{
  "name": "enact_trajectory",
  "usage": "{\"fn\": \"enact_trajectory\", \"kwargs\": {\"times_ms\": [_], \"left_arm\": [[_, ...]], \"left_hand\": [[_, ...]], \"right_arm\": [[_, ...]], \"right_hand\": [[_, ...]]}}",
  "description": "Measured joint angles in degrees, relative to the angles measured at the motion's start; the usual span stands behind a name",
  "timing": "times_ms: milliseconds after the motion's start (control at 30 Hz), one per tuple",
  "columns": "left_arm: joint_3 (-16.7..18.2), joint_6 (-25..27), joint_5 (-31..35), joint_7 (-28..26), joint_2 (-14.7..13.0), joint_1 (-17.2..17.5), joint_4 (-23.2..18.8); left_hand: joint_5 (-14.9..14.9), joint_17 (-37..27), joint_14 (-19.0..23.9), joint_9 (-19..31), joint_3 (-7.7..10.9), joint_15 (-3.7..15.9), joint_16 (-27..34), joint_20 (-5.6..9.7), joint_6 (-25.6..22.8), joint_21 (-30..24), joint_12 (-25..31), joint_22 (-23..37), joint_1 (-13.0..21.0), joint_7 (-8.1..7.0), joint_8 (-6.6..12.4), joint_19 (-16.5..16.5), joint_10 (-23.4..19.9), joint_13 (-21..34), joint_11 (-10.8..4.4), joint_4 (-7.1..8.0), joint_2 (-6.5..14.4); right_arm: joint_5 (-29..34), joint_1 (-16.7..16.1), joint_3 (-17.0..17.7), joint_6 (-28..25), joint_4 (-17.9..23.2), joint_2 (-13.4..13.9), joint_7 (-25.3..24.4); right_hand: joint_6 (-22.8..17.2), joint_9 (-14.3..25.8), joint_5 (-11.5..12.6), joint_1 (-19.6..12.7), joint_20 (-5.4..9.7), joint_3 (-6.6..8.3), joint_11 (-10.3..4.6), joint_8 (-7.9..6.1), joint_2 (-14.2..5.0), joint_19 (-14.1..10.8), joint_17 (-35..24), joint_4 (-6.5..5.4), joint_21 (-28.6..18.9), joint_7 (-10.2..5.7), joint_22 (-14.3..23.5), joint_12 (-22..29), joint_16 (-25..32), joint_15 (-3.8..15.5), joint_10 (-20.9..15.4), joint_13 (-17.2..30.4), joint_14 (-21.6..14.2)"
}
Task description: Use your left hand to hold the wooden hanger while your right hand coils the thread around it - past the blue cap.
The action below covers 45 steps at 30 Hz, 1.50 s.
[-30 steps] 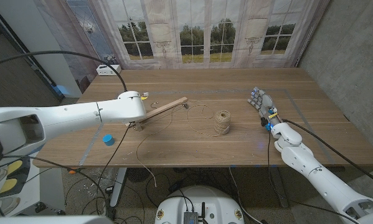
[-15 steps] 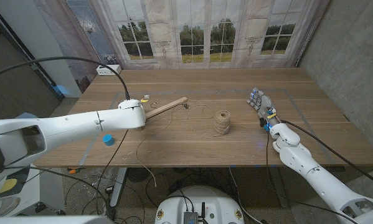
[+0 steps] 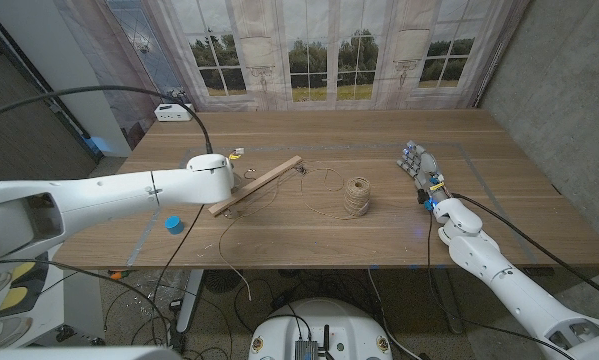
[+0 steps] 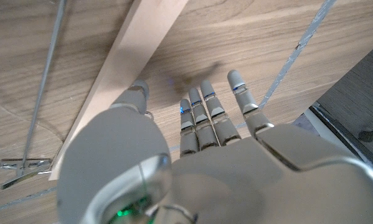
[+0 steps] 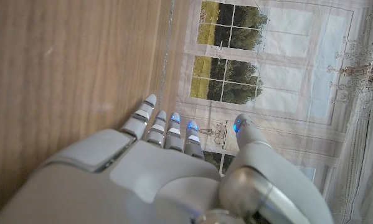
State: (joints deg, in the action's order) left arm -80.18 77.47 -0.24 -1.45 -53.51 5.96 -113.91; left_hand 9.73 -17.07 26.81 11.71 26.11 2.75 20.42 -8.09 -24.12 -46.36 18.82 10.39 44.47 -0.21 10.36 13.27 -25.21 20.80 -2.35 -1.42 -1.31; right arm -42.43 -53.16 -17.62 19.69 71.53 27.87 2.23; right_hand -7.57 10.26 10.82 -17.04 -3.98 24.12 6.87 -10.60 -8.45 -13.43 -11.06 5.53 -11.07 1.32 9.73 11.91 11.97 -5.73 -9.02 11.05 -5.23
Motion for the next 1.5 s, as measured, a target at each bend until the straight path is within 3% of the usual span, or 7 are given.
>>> {"fn": "enact_trajectory", "kwargs": {"times_ms": [400, 667, 1000, 1200, 1333, 1367, 1500], "left_arm": [[1.30, 1.78, 5.17, 4.67, -2.00, 0.21, -7.94], [3.86, 2.27, 15.65, 16.18, -1.45, 4.25, -10.17], [7.53, 2.45, 33.84, 34.12, 2.29, 11.13, -7.29], [13.03, 0.13, 45.65, 45.35, 6.42, 17.50, -3.51], [18.71, -3.73, 53.94, 53.36, 9.93, 22.51, -1.58], [18.71, -4.26, 55.13, 54.53, 9.93, 22.51, -1.58], [26.90, -7.85, 63.75, 59.38, 14.52, 29.67, -0.63]], "left_hand": [[0.00, 0.33, 0.34, -0.27, -0.79, -0.30, 0.00, -0.21, 0.43, 0.44, 0.00, 0.01, -0.35, 0.44, 0.24, 0.22, -0.32, -0.08, 0.32, -0.79, 0.35], [0.45, 0.32, 0.34, -0.26, -0.73, -0.30, 0.00, -0.31, 1.22, 0.89, 0.00, 0.01, 1.95, 1.23, 0.23, 0.11, -0.32, -0.07, 0.32, -2.83, 0.53], [0.44, 0.16, 0.54, -0.26, -0.79, -0.10, 0.24, -0.50, 1.20, 0.89, -0.01, 0.02, 3.50, 1.26, 0.68, 1.44, -0.34, -0.19, 0.30, -4.29, 1.50], [0.59, -0.10, 2.53, -0.26, -0.97, 0.01, 1.27, 0.23, 1.22, 0.51, 0.27, 0.02, 4.93, 1.67, 0.67, 3.52, -0.60, -0.10, 0.66, -4.73, 2.92], [0.72, 0.04, 3.92, -0.27, -0.87, -0.19, 2.02, 1.06, 1.34, -0.05, 1.23, 0.02, 6.02, 1.78, 0.85, 5.58, 4.61, 0.10, 6.43, -5.46, 3.58], [0.57, 0.24, 4.14, -0.35, -1.64, -0.41, 2.01, 1.13, 1.46, -0.05, 1.23, 0.02, 4.82, 1.65, 0.85, 6.09, 4.62, 0.01, 6.42, -4.69, 3.21], [0.39, 0.86, 2.86, -0.53, -5.24, -0.24, -0.23, -1.03, 4.82, 0.54, 0.79, -0.21, -1.55, 1.19, 0.21, 6.59, 5.52, 0.00, 5.47, -2.55, 1.38]], "right_arm": [[-1.43, -1.91, 1.27, 1.24, 0.70, 0.73, 1.37], [-2.46, -4.21, 2.46, 1.94, 2.26, 1.87, 2.07], [-3.42, -6.39, 3.72, 2.32, 3.50, 2.98, 2.66], [-4.00, -6.94, 4.11, 2.36, 3.75, 3.36, 3.35], [-4.23, -6.97, 4.21, 2.36, 3.76, 3.47, 3.60], [-4.23, -6.97, 4.24, 2.36, 3.76, 3.49, 3.60], [-4.28, -6.87, 4.26, 2.29, 3.75, 3.56, 3.83]], "right_hand": [[0.00, 0.00, 0.00, -0.01, -0.31, 0.00, 0.00, 0.00, 0.00, -0.31, 0.00, 0.00, 0.00, 0.00, 0.00, 0.00, 0.00, 0.00, 0.01, 0.00, 0.01], [0.00, 0.00, 0.00, 0.52, -0.31, 0.21, 0.00, 0.00, 0.08, -0.30, 0.00, -0.21, 0.00, 0.00, 0.00, 0.00, 0.00, 0.00, 0.01, 0.00, 0.01], [0.00, 0.00, 0.00, 0.52, -0.31, 0.18, 0.00, 0.00, 0.07, -0.30, 0.01, -0.23, 0.00, 0.00, 0.00, 0.00, 0.00, -0.31, 0.01, -0.01, -0.31], [0.00, 0.00, 0.00, 0.51, -0.31, -0.05, 0.00, 0.00, 0.07, -0.30, 0.00, -0.46, 0.00, 0.00, 0.00, 0.00, 0.00, -0.31, 0.01, -0.01, -0.31], [0.00, 0.00, 0.00, 0.82, -0.31, -0.05, 0.00, 0.00, 0.38, -0.30, 0.01, -0.46, 0.00, 0.00, 0.00, 0.00, 0.00, -0.31, 0.01, -0.01, -0.30], [0.00, 0.00, 0.00, 0.82, -0.31, -0.05, 0.00, 0.00, 0.38, -0.30, 0.00, -0.46, 0.00, 0.00, 0.00, 0.00, 0.00, -0.31, 0.01, -0.01, -0.30], [0.00, 0.00, 0.00, 0.82, -0.31, -0.04, 0.00, 0.00, 0.38, -0.30, 0.00, -0.46, 0.00, 0.00, 0.00, 0.00, 0.00, -0.31, 0.01, -0.01, -0.30]]}}
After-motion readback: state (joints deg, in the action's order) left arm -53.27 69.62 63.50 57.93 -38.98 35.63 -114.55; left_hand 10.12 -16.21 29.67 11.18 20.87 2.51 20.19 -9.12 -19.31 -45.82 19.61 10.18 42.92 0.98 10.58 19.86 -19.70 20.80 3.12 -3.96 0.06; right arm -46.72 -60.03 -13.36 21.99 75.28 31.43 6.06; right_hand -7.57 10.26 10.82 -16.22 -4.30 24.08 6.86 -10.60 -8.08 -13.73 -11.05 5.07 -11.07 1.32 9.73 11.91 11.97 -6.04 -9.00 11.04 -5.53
